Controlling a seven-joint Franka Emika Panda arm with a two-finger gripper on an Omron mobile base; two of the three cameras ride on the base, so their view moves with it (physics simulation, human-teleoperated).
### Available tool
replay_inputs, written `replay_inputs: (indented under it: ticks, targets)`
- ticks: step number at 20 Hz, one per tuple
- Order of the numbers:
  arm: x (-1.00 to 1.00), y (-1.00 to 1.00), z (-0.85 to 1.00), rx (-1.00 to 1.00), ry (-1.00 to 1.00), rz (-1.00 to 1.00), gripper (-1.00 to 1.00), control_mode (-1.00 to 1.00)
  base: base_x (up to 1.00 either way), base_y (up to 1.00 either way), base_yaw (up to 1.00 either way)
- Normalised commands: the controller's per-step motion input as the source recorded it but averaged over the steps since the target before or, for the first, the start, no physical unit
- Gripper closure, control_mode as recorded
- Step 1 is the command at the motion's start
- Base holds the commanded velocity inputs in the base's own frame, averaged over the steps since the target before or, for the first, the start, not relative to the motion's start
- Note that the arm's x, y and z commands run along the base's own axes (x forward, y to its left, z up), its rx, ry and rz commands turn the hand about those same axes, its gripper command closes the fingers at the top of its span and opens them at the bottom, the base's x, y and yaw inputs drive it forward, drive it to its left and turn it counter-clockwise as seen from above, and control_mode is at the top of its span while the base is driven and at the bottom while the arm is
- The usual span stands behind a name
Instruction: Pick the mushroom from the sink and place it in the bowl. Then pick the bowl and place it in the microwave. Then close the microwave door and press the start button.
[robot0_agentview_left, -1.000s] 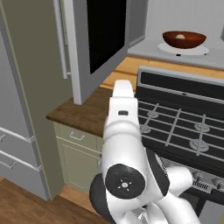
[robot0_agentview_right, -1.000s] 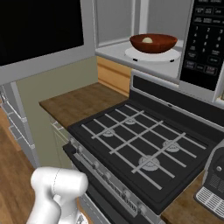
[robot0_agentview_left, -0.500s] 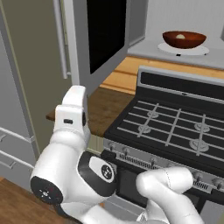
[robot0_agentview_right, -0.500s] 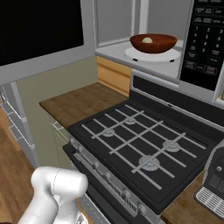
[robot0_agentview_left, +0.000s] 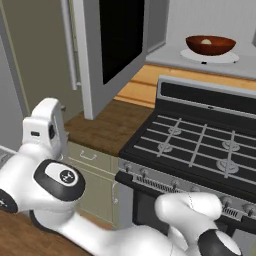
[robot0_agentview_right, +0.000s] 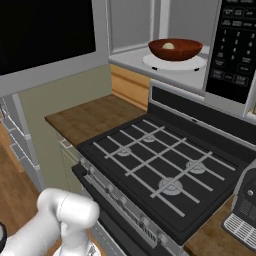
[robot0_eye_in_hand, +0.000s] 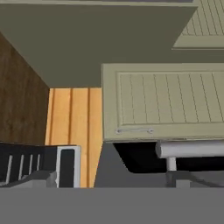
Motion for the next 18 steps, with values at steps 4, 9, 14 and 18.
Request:
replay_inputs:
  ticks: [4,9,14,18]
  targets:
    - [1.00,0.22,-0.17,0.00,0.00,0.00,-1.00,-1.00,0.00,0.00,0.00]
    - [1.00,-0.02,-0.23,0.00,0.00,0.00,-1.00,-1.00,0.00,0.00,0.00]
    - [0.87,-0.15,-0.12,0.00,-0.01,0.00,-1.00,-1.00,0.00,0.00,0.00]
    - [0.35,-0.58,0.05,0.03,-0.14,0.00,-1.00,-1.00,0.00,0.00,0.00]
